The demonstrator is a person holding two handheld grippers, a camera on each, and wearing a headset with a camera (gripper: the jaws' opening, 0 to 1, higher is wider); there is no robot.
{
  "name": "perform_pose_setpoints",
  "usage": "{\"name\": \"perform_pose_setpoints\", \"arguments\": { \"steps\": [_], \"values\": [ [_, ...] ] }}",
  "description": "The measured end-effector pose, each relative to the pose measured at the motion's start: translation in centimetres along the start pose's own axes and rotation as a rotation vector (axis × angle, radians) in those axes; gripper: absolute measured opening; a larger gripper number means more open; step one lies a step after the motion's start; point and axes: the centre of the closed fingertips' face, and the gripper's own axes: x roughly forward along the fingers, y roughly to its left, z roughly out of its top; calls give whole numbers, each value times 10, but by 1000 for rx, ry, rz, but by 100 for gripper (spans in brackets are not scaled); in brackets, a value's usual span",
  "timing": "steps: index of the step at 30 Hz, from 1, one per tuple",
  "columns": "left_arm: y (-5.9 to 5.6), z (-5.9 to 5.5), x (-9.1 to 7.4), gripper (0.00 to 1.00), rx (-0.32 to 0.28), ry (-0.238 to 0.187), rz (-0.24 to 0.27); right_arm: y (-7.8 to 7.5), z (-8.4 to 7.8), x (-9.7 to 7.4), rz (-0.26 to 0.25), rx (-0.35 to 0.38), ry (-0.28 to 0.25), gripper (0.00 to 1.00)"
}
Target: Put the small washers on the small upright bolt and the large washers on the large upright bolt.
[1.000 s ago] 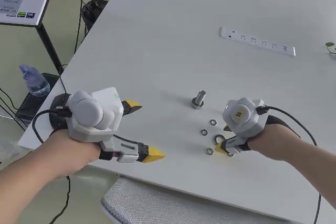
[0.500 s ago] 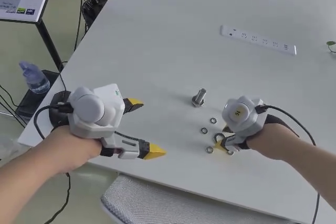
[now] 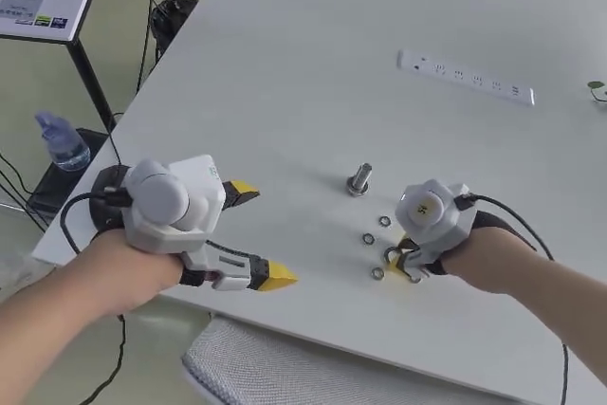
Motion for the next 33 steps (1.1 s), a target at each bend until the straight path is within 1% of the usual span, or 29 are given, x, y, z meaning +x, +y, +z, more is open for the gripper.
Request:
{"name": "perform_pose_setpoints", "arguments": {
  "steps": [5,7,11,13,14,16,19,25,33],
  "values": [
    [0,-2,0,75,0,1,-2,-1,-1,1,14,-36,113,24],
    [0,-2,0,75,1,2,-1,-1,0,2,14,-38,130,23],
    [-2,1,-2,75,4,0,1,-2,-2,0,21,-55,118,21],
    [-2,3,-3,75,1,-5,3,-3,-2,0,17,-45,103,21],
    [-3,4,-3,75,0,-7,4,-3,-2,-1,20,-51,90,20],
    [-4,5,-2,75,4,-4,2,-3,-2,-1,30,-31,72,20],
    [-5,6,-2,75,6,-7,-1,-3,-1,-2,44,-22,63,20],
    [-5,5,-2,75,5,0,0,-1,-2,-1,45,-34,68,20],
    [-6,2,-3,74,1,-1,1,-4,-3,-4,43,-37,69,20]
  ]
}}
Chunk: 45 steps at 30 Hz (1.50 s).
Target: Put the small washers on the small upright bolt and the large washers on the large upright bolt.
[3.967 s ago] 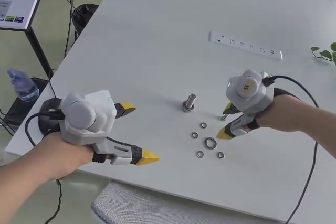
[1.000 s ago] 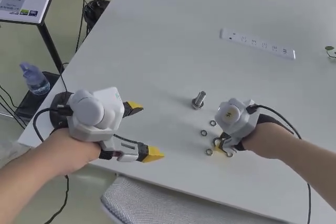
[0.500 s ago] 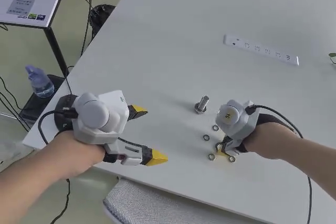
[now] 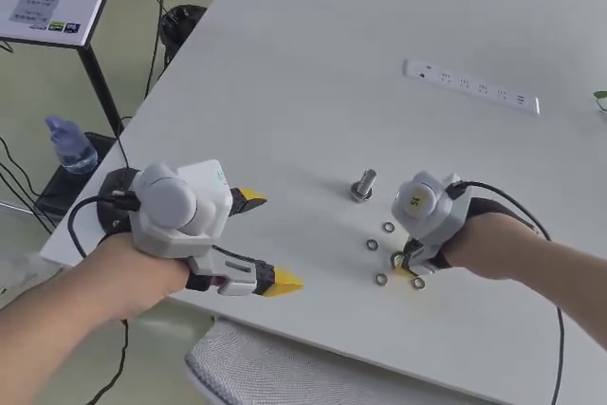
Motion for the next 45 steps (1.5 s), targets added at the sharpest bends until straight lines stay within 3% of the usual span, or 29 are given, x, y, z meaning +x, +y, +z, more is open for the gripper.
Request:
{"name": "perform_pose_setpoints", "arguments": {
  "steps": [17,27,36,45],
  "values": [
    [-1,-1,2,74,1,-1,-4,-12,3,-32,2,30,-22,20],
    [5,-2,1,73,-1,-2,-1,-23,7,-50,-5,38,-29,20],
    [6,-2,3,73,-3,-6,-4,-33,12,-64,-12,18,-19,20],
    [0,-1,4,73,-7,-8,-12,-48,21,-78,-35,-19,-6,20]
  ]
}}
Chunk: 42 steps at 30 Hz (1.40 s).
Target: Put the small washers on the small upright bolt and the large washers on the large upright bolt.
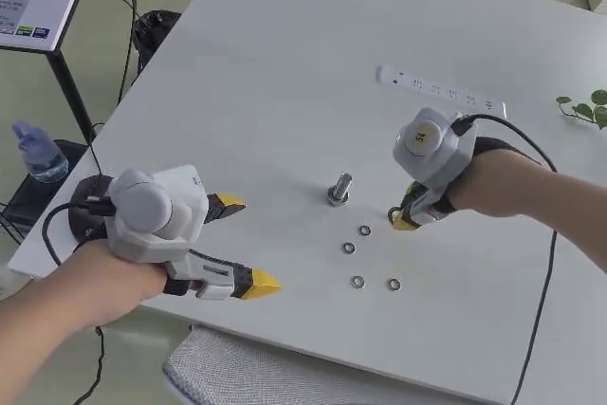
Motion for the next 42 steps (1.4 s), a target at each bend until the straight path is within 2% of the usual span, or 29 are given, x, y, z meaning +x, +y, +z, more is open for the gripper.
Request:
{"name": "perform_pose_setpoints", "arguments": {
  "steps": [7,12,23,29,36,42],
  "values": [
    [1,-1,-2,75,2,-1,8,-12,12,-3,-10,-4,-7,20],
    [3,-1,-2,77,0,-1,10,-21,19,-5,-11,18,-27,20],
    [9,-7,1,85,-9,7,10,-24,38,-6,-13,0,-37,20],
    [7,-7,4,87,-11,10,4,-32,48,0,-10,-13,-44,20],
    [7,-5,3,91,-15,8,6,-33,60,2,-6,-19,-58,20],
    [15,-6,2,96,-25,5,24,-33,69,5,0,-33,-62,20]
  ]
}}
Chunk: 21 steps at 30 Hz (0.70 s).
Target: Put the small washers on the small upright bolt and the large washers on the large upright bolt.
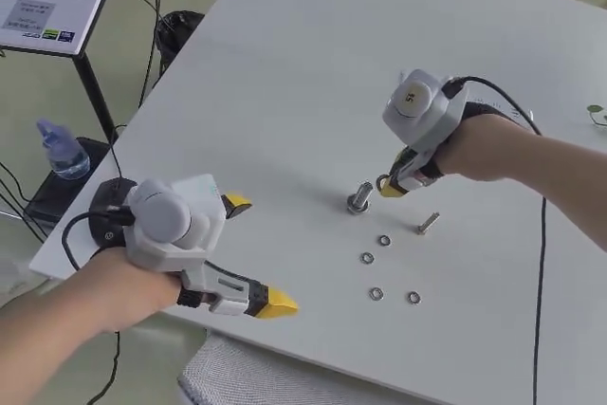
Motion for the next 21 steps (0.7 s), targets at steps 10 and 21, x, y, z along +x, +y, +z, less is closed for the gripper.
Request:
{"name": "perform_pose_setpoints", "arguments": {
  "steps": [10,21],
  "values": [
    [-2,0,2,99,-9,-7,-3,-3,9,11,15,-21,7,20],
    [0,0,0,99,-13,-7,-4,-4,17,21,20,-40,13,20]
  ]
}}
